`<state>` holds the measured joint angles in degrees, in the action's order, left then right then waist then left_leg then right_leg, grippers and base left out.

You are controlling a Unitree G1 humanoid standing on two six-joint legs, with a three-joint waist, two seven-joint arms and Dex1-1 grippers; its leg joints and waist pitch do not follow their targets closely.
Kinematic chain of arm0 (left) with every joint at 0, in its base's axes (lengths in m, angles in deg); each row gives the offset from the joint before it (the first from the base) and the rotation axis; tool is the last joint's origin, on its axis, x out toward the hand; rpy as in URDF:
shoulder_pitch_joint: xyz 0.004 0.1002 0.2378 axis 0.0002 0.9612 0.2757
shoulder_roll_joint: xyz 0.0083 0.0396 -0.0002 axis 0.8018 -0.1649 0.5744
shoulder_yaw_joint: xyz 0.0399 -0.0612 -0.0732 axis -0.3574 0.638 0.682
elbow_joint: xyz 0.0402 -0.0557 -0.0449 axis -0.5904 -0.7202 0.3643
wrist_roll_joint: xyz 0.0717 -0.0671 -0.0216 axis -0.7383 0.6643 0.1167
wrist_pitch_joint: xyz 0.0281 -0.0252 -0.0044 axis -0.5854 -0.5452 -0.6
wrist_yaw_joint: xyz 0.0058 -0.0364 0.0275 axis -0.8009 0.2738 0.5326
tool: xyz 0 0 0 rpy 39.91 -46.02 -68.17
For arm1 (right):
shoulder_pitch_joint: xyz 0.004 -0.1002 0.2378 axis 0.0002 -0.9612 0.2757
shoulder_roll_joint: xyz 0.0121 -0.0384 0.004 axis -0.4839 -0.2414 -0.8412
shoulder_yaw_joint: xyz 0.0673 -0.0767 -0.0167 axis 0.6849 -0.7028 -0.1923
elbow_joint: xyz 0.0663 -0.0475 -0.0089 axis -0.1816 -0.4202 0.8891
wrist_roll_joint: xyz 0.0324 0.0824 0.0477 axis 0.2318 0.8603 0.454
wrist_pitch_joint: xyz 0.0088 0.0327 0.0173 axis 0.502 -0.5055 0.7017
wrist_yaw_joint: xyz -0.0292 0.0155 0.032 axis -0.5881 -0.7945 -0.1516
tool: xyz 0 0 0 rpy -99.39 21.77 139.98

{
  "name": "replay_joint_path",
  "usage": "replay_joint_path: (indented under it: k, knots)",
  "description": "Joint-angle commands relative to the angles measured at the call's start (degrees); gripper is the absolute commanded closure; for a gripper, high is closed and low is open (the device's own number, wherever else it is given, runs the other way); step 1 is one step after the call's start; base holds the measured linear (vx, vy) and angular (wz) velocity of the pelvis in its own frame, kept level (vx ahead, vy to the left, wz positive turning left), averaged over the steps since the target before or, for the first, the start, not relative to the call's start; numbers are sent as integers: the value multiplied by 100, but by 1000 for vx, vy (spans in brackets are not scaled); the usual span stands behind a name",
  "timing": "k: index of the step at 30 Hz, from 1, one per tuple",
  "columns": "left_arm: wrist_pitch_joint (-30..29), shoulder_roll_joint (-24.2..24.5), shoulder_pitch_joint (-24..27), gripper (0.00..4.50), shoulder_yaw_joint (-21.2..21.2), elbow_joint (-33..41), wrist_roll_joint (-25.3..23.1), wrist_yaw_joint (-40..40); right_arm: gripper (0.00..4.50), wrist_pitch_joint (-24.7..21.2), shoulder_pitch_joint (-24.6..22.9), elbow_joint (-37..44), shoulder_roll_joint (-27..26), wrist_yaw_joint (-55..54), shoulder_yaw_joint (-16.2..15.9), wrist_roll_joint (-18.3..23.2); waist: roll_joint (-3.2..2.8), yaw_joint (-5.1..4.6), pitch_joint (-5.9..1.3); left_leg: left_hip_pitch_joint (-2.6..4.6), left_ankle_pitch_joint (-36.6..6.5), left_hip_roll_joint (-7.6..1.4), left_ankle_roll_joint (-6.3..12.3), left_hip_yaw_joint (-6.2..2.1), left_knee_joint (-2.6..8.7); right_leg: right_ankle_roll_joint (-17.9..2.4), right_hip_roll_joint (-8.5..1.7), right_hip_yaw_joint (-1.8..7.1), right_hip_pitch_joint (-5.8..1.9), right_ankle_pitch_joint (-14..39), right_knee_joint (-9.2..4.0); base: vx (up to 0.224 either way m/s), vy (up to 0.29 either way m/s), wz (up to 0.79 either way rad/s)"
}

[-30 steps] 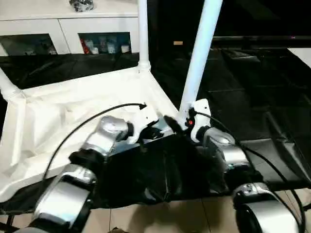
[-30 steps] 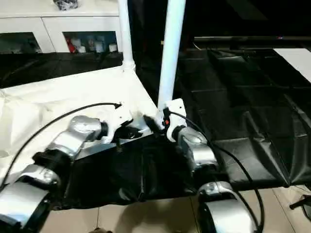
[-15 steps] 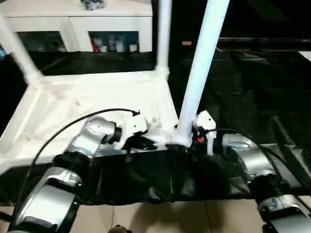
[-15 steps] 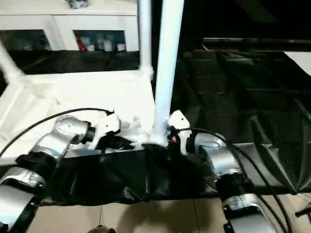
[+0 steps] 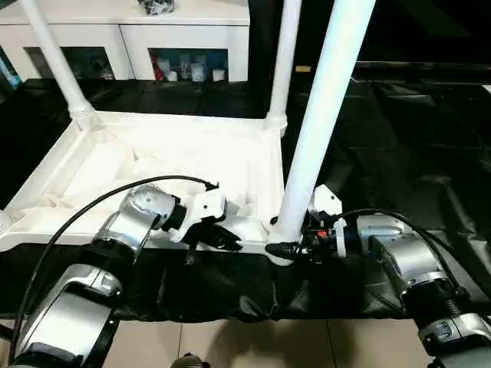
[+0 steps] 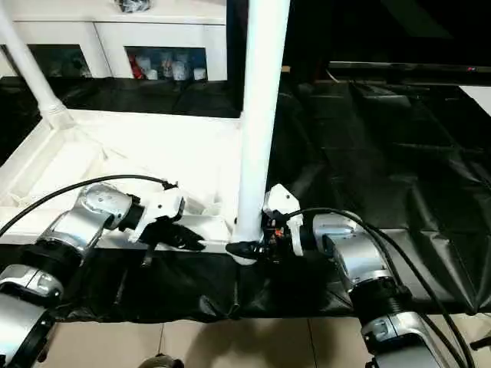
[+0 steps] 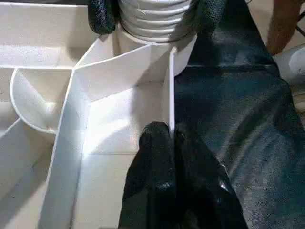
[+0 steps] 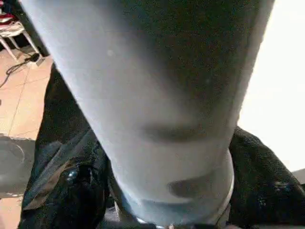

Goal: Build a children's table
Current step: Rotate leg to tighten

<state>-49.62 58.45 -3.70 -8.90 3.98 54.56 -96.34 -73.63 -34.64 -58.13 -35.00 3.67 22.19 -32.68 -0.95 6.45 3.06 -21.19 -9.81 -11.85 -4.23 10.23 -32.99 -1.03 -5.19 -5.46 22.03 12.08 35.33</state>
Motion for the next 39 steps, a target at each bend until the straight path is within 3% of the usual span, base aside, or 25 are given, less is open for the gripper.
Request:
replay_joint_path:
  k: [1,4,7,10,14,17,19,20,21,24,26,30,33,34,35,38,39]
  knots:
    - [-55,-124,53,450,-145,172,47,-110,161,-91,-73,187,-157,-45,-102,130,-8,-21,-415,76,-831,-198,386,-29,319,-1467,-366,308,-283,124,-346,0,0,0]
    - [-237,-232,-6,450,-40,77,24,298,167,-59,-21,-33,-399,-668,136,120,-5,-27,-408,75,-896,-189,329,-28,323,-1457,-368,310,-285,206,-357,0,0,0]
    - [-522,-456,-171,450,153,-150,-20,1060,169,109,193,-616,-727,-1909,494,-94,-5,-75,-371,97,-1230,-180,111,-35,356,-1372,-385,316,-252,828,-421,0,0,0]
    - [-882,-713,-284,450,319,-182,4,1685,171,221,418,-1201,-991,-3072,768,-280,-3,-190,-369,78,-1305,-160,-84,-68,373,-1229,-391,315,-274,1289,-453,0,0,0]
    - [-1113,-1032,-355,450,381,-177,-92,2448,171,195,641,-1650,-1360,-4019,1048,-229,-11,-240,-407,74,-945,-146,61,-46,331,-1355,-363,330,-270,539,-399,0,0,0]
    - [-1074,-1261,-320,450,342,-136,-168,2783,172,339,729,-1791,-1655,-4426,1007,-383,-12,-245,-411,53,-794,-132,196,-41,320,-1395,-346,313,-292,240,-378,0,0,0]
    - [-1074,-1261,-320,450,342,-136,-168,2783,172,339,729,-1791,-1655,-4426,1007,-383,-9,-249,-419,60,-767,-132,283,-36,315,-1409,-348,313,-299,156,-378,0,0,0]
    - [-1069,-1315,-300,450,331,-122,-182,2830,116,410,765,-1864,-1726,-4513,1013,-393,-17,-255,-413,60,-805,-136,314,-35,318,-1408,-352,311,-295,200,-387,0,0,0]
    - [-1037,-1341,-262,450,298,-98,-197,2809,102,456,788,-1899,-1773,-4516,1023,-373,15,-263,-410,63,-832,-140,320,-30,321,-1401,-351,313,-292,246,-398,0,0,0]
    - [-1037,-1356,-201,450,237,-33,-208,2792,92,573,846,-2001,-1835,-4480,1040,-352,-3,-265,-398,82,-1022,-149,283,-30,331,-1369,-367,317,-274,593,-432,0,0,0]
    - [-1011,-1308,-155,450,196,14,-214,2715,65,610,884,-2030,-1827,-4388,1051,-334,3,-266,-399,66,-981,-150,286,-35,336,-1348,-360,319,-288,546,-418,0,0,0]
    - [-908,-1184,-98,450,162,67,-160,2478,56,615,891,-1942,-1725,-4153,1020,-315,14,-266,-410,54,-820,-145,391,-26,322,-1387,-359,318,-298,279,-392,0,0,0]
    - [-885,-1142,-76,450,157,86,-148,2389,16,607,884,-1899,-1688,-4063,1005,-307,12,-263,-416,54,-729,-142,453,-23,314,-1410,-359,316,-301,185,-381,0,0,0]
    - [-715,-991,-1,450,115,136,-134,2071,14,582,802,-1660,-1518,-3583,845,-300,-35,-257,-412,55,-750,-143,454,-29,314,-1415,-363,314,-298,206,-384,0,0,0]
    - [-715,-991,-1,450,115,136,-134,2071,10,582,802,-1660,-1518,-3583,845,-300,-3,-265,-415,40,-787,-144,478,-25,313,-1403,-348,306,-321,186,-385,0,0,0]
    - [-578,-854,51,450,70,152,-143,1791,10,552,667,-1361,-1330,-2969,643,-265,-4,-253,-406,48,-866,-155,472,-21,315,-1382,-345,303,-310,303,-394,0,0,0]
    - [-504,-787,62,450,48,141,-144,1657,10,520,574,-1166,-1208,-2618,533,-220,21,-258,-400,48,-909,-159,463,-17,322,-1390,-345,303,-302,361,-398,0,0,0]
